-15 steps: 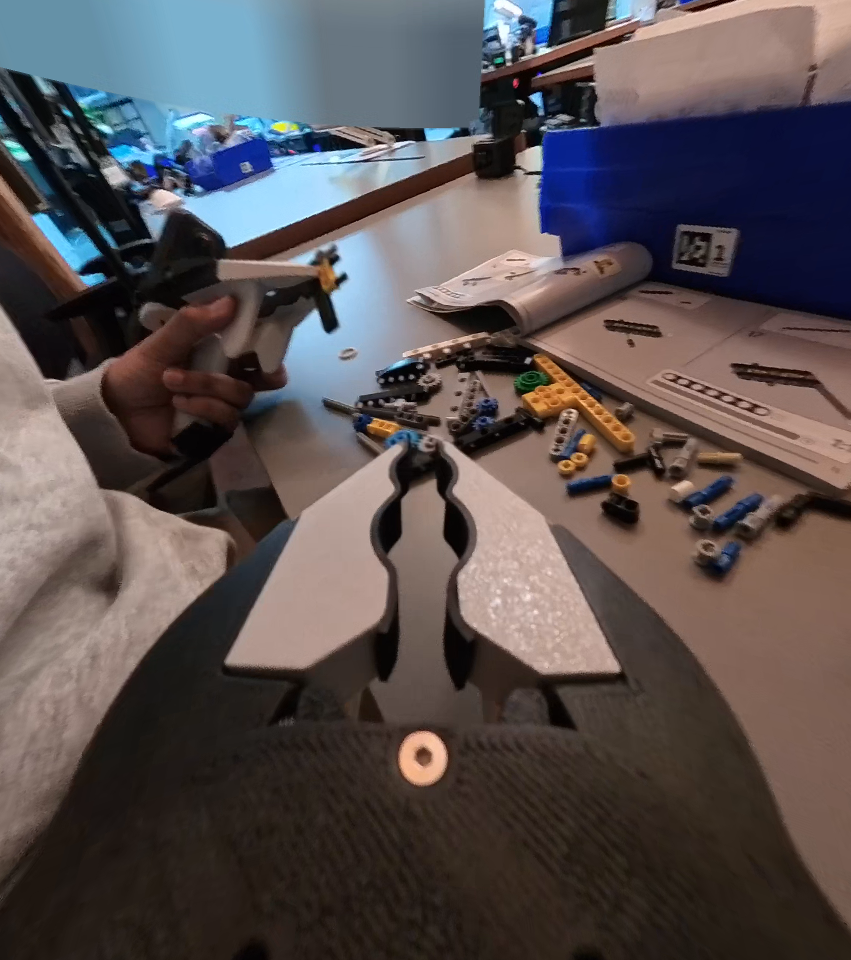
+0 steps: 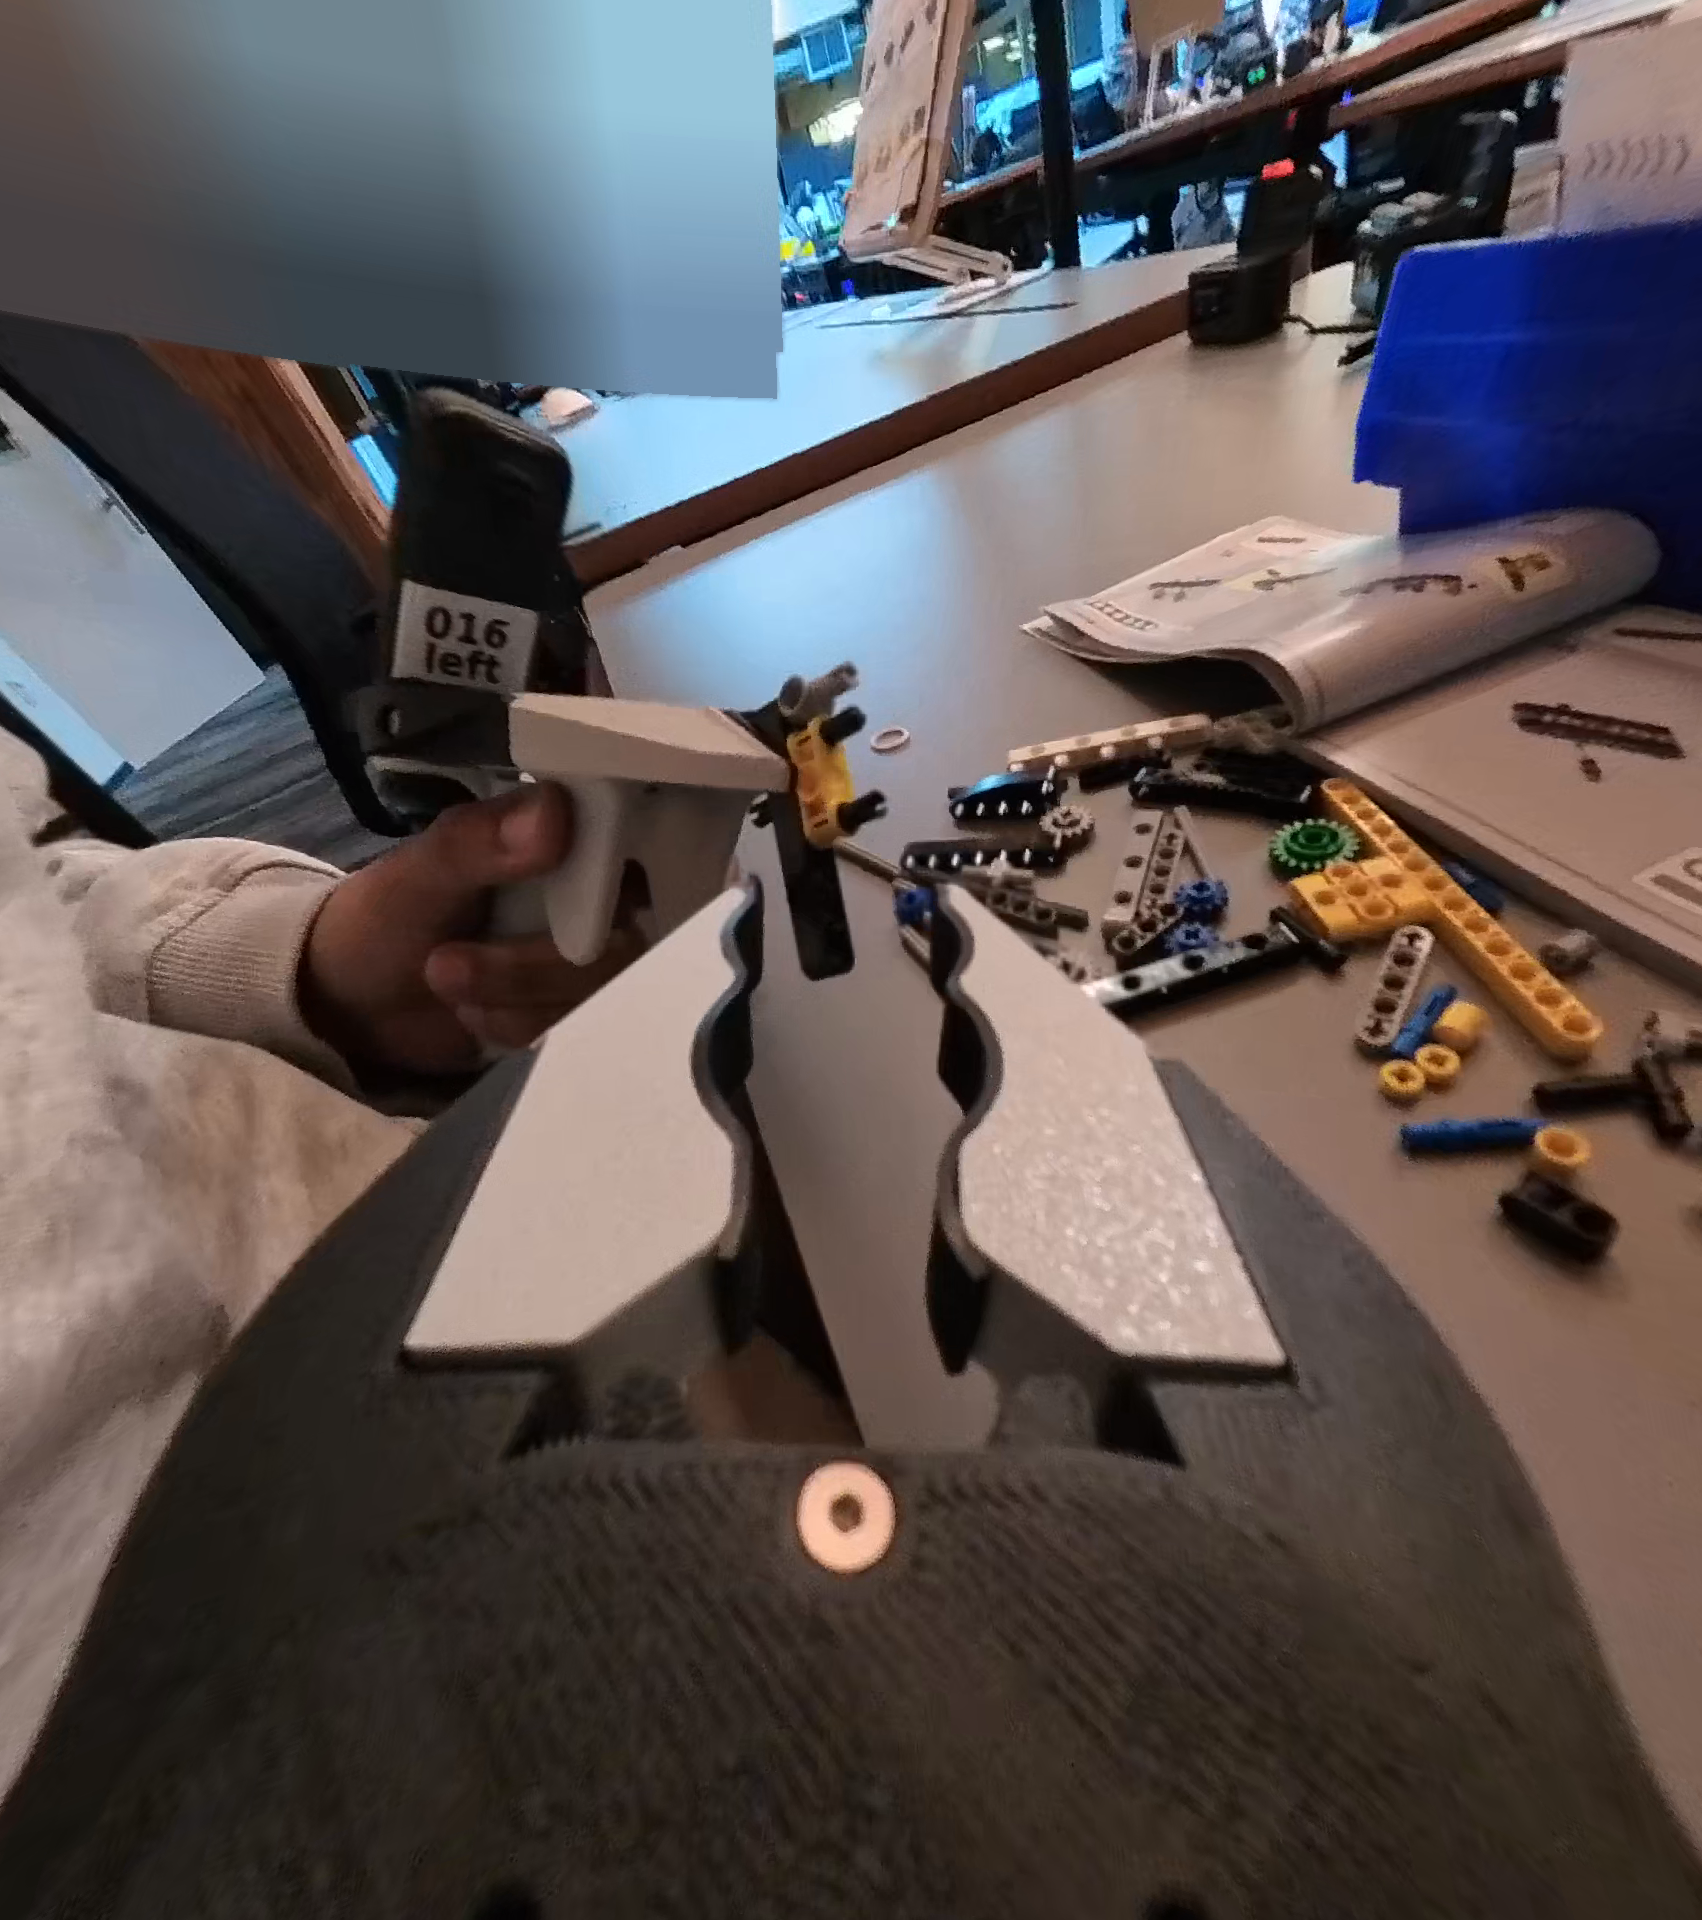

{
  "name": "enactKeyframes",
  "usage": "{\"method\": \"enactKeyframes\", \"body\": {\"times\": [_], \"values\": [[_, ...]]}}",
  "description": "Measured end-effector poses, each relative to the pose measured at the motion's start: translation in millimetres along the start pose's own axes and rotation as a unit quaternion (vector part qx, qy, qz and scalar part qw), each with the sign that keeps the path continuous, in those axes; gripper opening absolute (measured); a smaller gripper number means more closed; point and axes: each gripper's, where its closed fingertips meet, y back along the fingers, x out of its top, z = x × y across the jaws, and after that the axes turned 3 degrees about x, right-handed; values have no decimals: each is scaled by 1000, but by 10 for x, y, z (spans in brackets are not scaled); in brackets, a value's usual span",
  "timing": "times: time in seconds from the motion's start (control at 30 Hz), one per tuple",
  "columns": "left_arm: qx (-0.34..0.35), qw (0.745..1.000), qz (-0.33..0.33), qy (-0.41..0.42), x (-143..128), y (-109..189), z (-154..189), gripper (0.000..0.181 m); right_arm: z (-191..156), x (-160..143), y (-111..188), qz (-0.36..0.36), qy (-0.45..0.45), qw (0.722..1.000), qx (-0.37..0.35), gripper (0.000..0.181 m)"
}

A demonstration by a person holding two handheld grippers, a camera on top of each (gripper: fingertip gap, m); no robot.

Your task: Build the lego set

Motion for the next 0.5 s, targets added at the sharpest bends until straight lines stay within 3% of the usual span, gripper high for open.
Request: {"method": "enactKeyframes", "body": {"times": [0.2, 0.5], "values": [[-9, 1000, 11, 23, -24, -118, 57, 5, 20, 91, 134, 0, 31, 999, -17, 17], [-26, 999, 26, 28, 16, -131, 102, 5, -28, 98, 123, 17, -24, 999, 30, 9]]}}
